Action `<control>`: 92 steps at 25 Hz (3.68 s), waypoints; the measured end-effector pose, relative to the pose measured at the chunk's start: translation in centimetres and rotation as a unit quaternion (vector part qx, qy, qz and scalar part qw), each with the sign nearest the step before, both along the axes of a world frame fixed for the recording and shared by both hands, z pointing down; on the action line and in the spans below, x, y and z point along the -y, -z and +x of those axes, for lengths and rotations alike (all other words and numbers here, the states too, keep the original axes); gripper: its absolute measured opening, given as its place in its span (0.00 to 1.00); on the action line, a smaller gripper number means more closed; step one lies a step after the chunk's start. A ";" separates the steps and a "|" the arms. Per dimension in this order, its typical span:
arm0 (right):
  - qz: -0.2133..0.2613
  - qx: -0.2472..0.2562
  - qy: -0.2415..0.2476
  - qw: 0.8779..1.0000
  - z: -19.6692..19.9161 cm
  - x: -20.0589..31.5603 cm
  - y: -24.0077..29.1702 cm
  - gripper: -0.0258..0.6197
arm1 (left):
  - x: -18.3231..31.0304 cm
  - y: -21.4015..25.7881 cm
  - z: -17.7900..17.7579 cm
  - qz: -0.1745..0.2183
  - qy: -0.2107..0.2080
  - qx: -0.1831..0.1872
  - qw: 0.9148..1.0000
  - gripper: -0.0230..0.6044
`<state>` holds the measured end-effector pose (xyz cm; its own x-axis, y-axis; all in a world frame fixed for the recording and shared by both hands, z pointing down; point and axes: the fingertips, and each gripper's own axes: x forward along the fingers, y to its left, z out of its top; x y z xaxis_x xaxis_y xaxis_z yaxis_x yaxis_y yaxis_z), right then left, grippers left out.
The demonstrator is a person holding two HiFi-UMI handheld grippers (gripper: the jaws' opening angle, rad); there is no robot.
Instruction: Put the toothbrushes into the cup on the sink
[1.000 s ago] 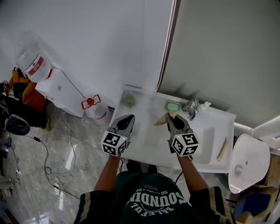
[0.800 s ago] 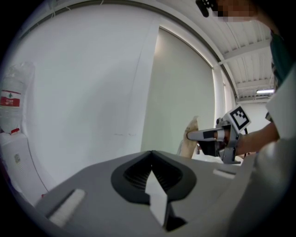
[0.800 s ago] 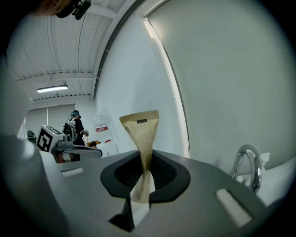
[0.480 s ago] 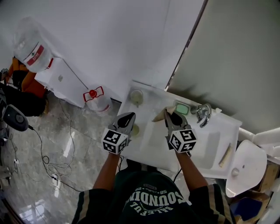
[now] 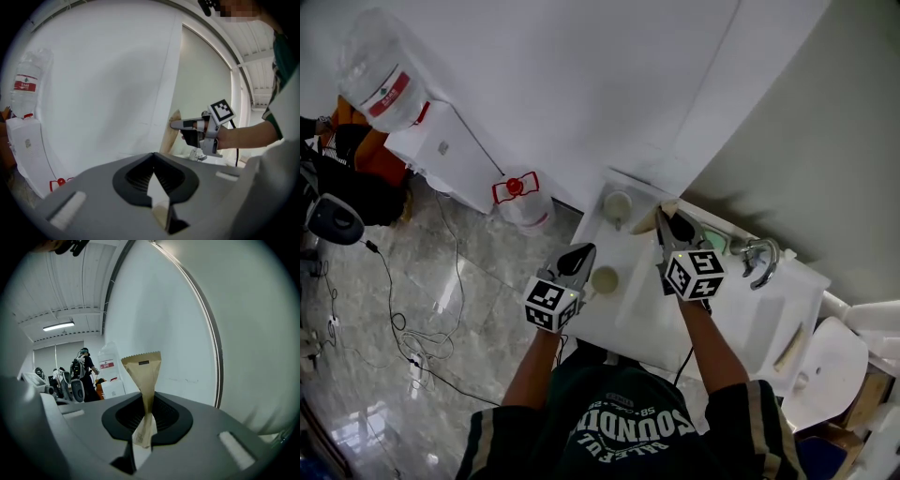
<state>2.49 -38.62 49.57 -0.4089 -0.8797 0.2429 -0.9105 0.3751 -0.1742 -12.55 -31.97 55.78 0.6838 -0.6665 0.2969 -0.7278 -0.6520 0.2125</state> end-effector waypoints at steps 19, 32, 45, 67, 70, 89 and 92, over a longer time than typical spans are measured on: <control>-0.032 -0.091 0.017 0.995 -7.4 9.2 -8.5 0.09 | 1.9 -2.3 -6.8 -0.025 -0.007 0.000 1.000 0.11; -0.117 -0.080 -0.018 0.990 -7.0 7.1 -14.3 0.09 | 2.2 -2.9 -6.6 -0.031 -0.043 -0.006 0.999 0.11; -0.153 -0.053 0.008 0.987 -4.0 1.4 -15.2 0.16 | 0.1 -2.2 -1.7 -0.028 -0.084 -0.005 0.996 0.11; -0.026 -0.038 -0.091 0.995 12.0 -12.5 -4.3 0.04 | -5.8 1.0 15.7 0.000 -0.180 -0.008 0.984 0.11; -0.023 -0.032 -0.104 0.994 14.6 -15.2 -4.1 0.04 | -7.2 1.2 18.7 0.000 -0.194 -0.008 0.981 0.11; -0.054 -0.005 -0.248 0.967 34.4 -30.7 -7.8 0.04 | -17.6 0.3 36.0 -0.006 -0.306 0.006 0.952 0.11; -0.064 0.000 -0.286 0.956 38.2 -33.4 -8.7 0.04 | -18.2 0.1 37.7 -0.008 -0.312 0.008 0.950 0.11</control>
